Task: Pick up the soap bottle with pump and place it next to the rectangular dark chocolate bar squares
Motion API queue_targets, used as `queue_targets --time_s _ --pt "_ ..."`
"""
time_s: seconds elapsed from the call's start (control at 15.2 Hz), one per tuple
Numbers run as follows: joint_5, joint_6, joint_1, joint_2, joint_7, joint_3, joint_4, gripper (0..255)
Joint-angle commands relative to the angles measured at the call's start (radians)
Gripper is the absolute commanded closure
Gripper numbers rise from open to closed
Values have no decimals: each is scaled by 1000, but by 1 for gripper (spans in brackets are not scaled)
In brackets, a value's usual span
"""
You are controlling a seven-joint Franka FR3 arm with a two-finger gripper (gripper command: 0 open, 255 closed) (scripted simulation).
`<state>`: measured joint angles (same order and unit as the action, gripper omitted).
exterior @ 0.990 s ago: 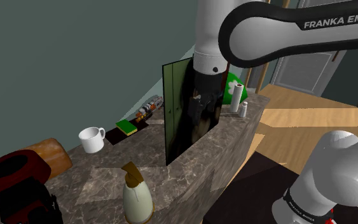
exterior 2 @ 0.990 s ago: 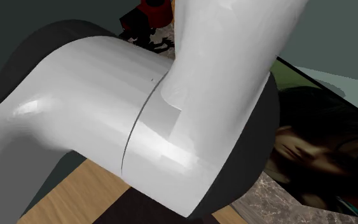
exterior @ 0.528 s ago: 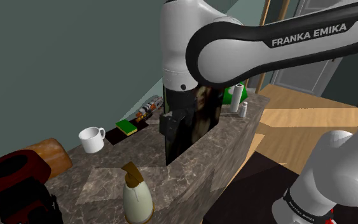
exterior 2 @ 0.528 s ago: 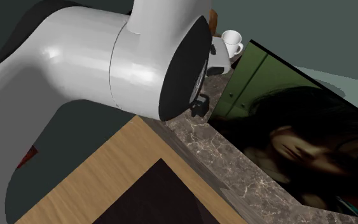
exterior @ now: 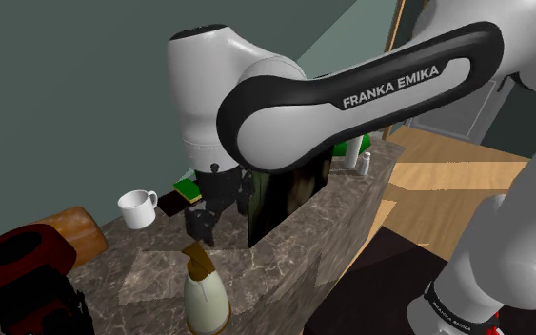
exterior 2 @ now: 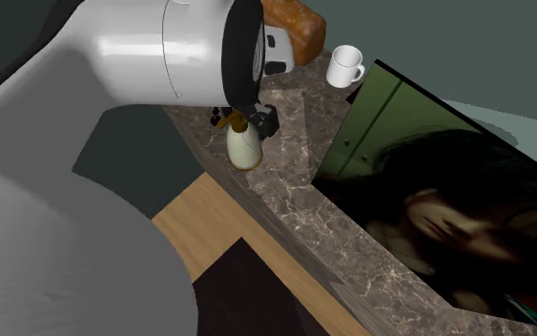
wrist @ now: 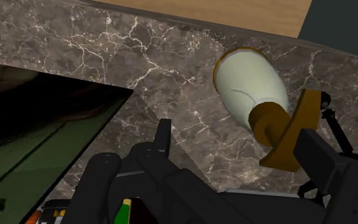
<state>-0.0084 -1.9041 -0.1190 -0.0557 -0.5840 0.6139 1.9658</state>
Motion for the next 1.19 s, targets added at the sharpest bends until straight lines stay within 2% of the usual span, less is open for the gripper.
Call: queue_targets --time_s 0.0,0.2,0.73,1.12 --pt "-52 -8 -17 86 -62 28 -60 0" --pt "-136 -1 -63 217 -148 50 -164 0" --pt "-160 -95 -69 246 -165 41 -93 0" --pt "-160 -95 -69 246 -165 41 -93 0"
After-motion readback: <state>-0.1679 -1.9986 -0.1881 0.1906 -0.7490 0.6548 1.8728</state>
